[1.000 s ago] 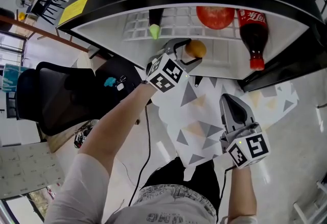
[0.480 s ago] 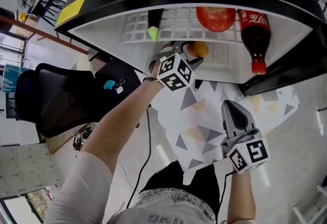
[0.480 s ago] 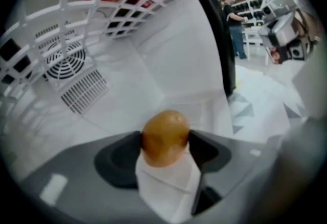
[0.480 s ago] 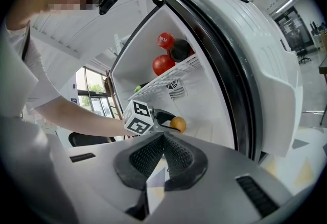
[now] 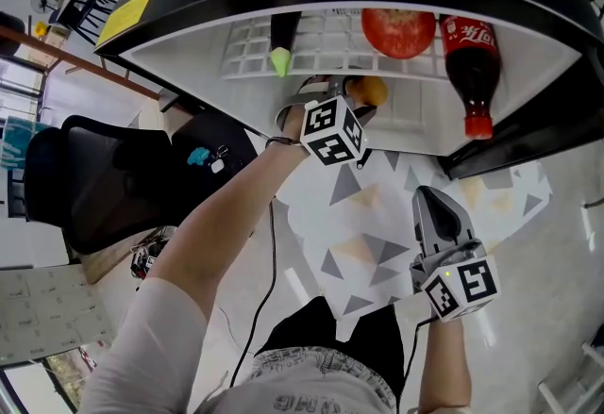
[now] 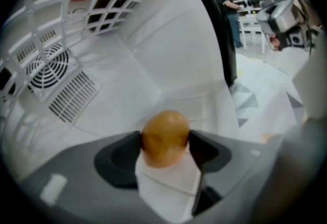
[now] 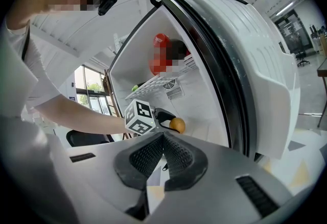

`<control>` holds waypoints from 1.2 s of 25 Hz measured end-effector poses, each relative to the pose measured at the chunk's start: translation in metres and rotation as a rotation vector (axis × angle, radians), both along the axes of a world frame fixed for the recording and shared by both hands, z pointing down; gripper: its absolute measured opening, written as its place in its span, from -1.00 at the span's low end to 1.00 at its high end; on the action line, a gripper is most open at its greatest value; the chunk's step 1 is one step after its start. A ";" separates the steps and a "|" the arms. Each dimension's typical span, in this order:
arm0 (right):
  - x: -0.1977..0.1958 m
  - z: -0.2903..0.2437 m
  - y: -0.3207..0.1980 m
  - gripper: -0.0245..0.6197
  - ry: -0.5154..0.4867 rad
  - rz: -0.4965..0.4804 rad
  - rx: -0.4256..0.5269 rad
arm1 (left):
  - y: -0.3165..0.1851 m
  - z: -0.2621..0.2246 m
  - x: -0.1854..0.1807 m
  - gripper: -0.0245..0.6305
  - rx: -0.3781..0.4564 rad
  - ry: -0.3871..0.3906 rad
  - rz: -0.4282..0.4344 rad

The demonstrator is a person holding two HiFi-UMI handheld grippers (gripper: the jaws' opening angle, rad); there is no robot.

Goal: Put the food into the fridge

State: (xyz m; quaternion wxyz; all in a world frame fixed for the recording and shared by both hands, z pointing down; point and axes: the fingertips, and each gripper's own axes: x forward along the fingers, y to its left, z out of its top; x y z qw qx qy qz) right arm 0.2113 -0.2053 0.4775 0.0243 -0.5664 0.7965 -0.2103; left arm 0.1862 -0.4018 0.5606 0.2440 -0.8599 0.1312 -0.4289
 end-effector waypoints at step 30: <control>-0.003 -0.012 -0.008 -0.92 0.013 -0.013 0.003 | 0.006 -0.011 0.012 0.12 0.002 0.030 0.021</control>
